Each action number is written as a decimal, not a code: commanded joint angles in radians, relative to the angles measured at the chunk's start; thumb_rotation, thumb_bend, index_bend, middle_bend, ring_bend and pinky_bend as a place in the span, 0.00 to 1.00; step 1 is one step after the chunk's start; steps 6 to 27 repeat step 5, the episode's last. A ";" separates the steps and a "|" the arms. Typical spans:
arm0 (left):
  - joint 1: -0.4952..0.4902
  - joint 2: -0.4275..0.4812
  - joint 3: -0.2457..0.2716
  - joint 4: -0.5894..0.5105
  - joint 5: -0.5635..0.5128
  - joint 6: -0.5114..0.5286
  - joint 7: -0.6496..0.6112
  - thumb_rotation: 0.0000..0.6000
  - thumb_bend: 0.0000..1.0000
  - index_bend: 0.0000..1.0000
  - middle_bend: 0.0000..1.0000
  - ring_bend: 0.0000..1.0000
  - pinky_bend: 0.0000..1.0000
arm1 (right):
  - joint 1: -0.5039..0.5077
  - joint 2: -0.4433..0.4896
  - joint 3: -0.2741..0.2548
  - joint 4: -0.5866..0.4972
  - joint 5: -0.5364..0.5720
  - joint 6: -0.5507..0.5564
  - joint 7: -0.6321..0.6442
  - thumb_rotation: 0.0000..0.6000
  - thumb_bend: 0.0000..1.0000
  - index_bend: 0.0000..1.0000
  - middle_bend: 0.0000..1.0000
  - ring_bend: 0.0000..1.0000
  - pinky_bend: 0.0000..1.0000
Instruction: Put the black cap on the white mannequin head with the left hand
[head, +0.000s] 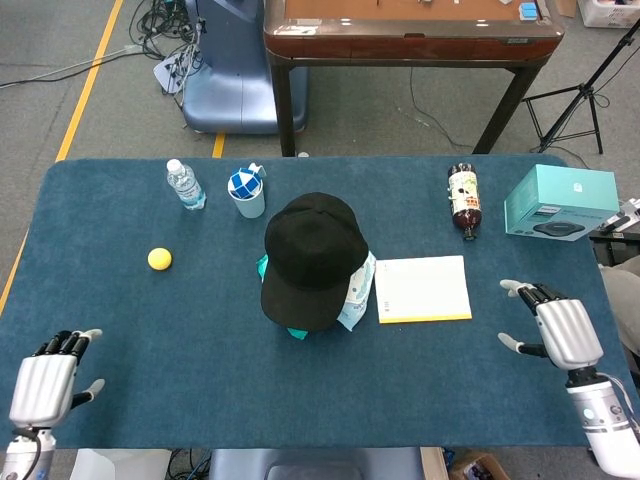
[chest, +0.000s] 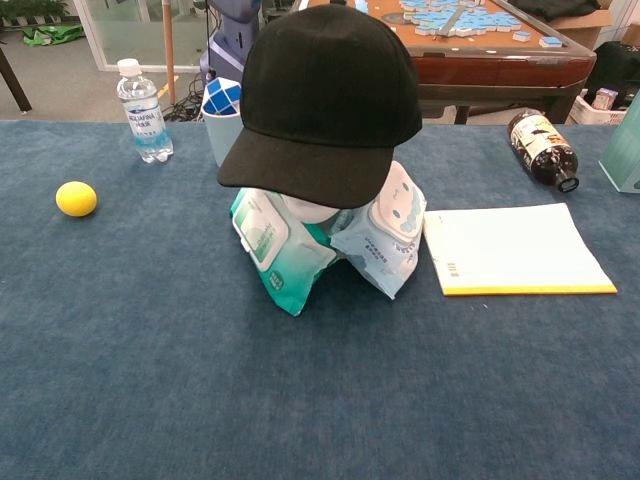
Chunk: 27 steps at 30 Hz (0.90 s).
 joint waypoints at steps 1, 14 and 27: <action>0.018 0.032 -0.020 0.033 -0.029 -0.020 -0.055 1.00 0.06 0.30 0.37 0.27 0.41 | 0.004 -0.008 0.004 0.007 0.013 -0.011 -0.010 1.00 0.00 0.26 0.38 0.34 0.48; 0.014 0.030 -0.047 0.050 -0.062 -0.061 -0.078 1.00 0.06 0.30 0.38 0.27 0.41 | 0.012 -0.013 0.006 0.018 0.036 -0.040 -0.014 1.00 0.00 0.26 0.38 0.34 0.48; 0.014 0.030 -0.047 0.050 -0.062 -0.061 -0.078 1.00 0.06 0.30 0.38 0.27 0.41 | 0.012 -0.013 0.006 0.018 0.036 -0.040 -0.014 1.00 0.00 0.26 0.38 0.34 0.48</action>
